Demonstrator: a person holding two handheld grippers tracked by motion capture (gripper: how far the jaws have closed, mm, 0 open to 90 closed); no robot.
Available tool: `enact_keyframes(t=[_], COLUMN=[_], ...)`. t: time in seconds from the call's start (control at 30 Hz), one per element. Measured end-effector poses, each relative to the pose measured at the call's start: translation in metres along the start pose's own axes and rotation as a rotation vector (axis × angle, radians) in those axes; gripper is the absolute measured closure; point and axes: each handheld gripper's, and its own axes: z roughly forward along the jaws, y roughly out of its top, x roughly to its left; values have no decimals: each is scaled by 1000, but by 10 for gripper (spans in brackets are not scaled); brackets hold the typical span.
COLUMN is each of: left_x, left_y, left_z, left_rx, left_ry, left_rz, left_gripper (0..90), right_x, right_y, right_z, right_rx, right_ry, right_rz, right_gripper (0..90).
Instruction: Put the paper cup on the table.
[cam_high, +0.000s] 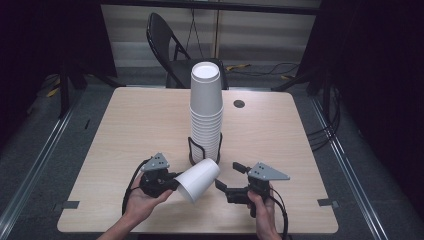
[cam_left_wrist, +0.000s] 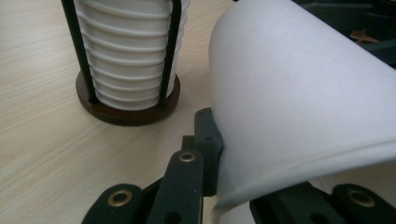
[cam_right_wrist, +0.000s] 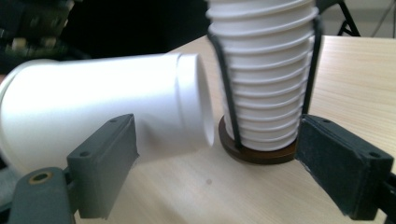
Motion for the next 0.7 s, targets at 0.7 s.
enact_keyframes(t=[0.7], left_x=[-2], left_y=[16], left_z=[-2], left_rx=[131], left_ry=[10], left_rz=[49], left_gripper=[857], right_x=[26], right_y=[-8], right_z=[5], right_rx=[102], right_ry=[-89], right_rz=[-423], right_gripper=[147])
